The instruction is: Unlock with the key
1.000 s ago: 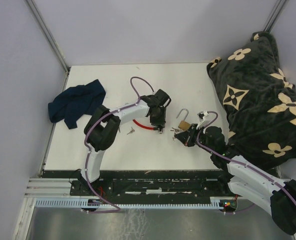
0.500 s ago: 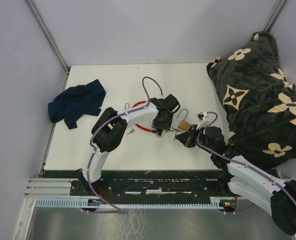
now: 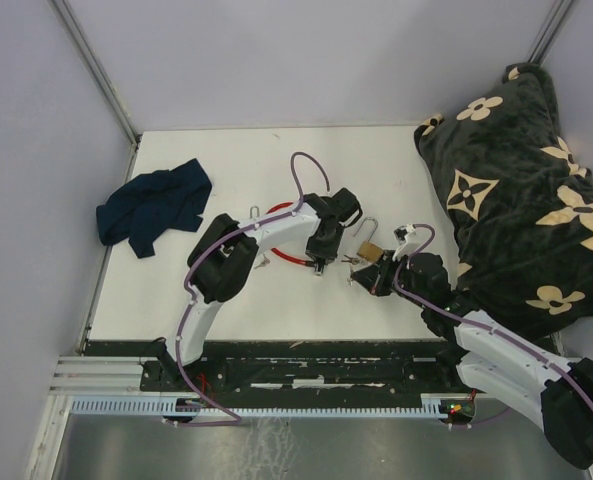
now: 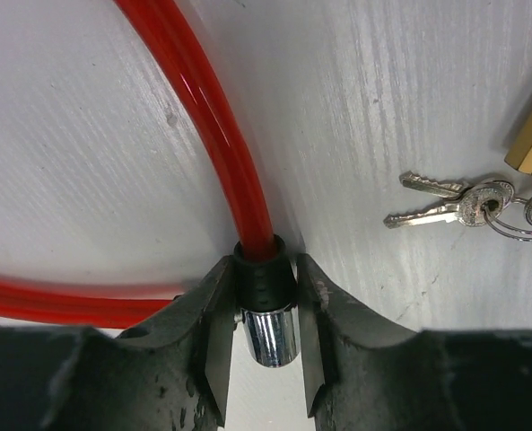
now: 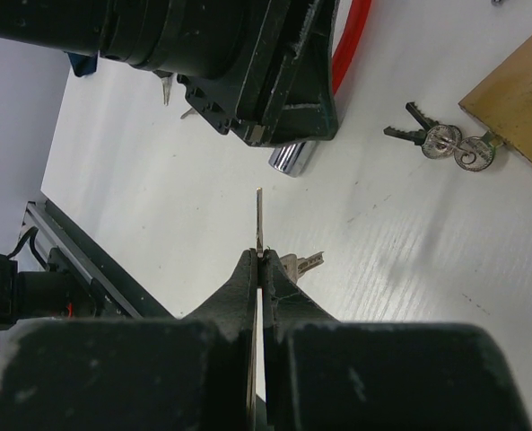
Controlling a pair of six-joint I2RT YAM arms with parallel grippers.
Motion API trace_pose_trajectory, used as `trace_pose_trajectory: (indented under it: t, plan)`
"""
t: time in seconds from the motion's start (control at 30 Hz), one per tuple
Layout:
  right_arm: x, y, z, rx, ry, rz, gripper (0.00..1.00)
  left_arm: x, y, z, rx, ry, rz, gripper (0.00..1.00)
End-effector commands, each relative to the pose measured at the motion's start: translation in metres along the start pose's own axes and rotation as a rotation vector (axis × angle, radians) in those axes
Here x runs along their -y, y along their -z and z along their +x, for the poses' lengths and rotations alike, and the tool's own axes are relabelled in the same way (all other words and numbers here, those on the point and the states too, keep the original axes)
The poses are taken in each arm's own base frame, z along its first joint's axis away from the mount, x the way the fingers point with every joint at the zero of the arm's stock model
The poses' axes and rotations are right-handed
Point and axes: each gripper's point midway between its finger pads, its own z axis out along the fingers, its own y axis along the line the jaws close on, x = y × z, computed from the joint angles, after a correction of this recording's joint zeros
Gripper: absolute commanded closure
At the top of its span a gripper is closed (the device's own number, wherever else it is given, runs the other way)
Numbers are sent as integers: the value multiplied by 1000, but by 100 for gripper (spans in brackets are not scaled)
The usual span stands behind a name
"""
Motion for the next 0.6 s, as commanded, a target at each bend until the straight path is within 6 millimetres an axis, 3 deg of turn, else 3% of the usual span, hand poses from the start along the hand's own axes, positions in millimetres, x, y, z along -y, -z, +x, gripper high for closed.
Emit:
trace_pose_trajectory:
  t: [0.0,0.27,0.47,0.57]
  plan:
    - [-19,-3,-21,47,20,-53,98,1,-16,24,-99,8,32,65]
    - [-23,-10,-17,17,-12,-80,98,36,44,-30,49,231,319,89]
    - [-30,-16,-13,-16,-47,-116,98,44,86,-63,139,357,464,97]
    - [-32,-18,-12,-24,-63,-124,98,43,94,-71,160,405,510,97]
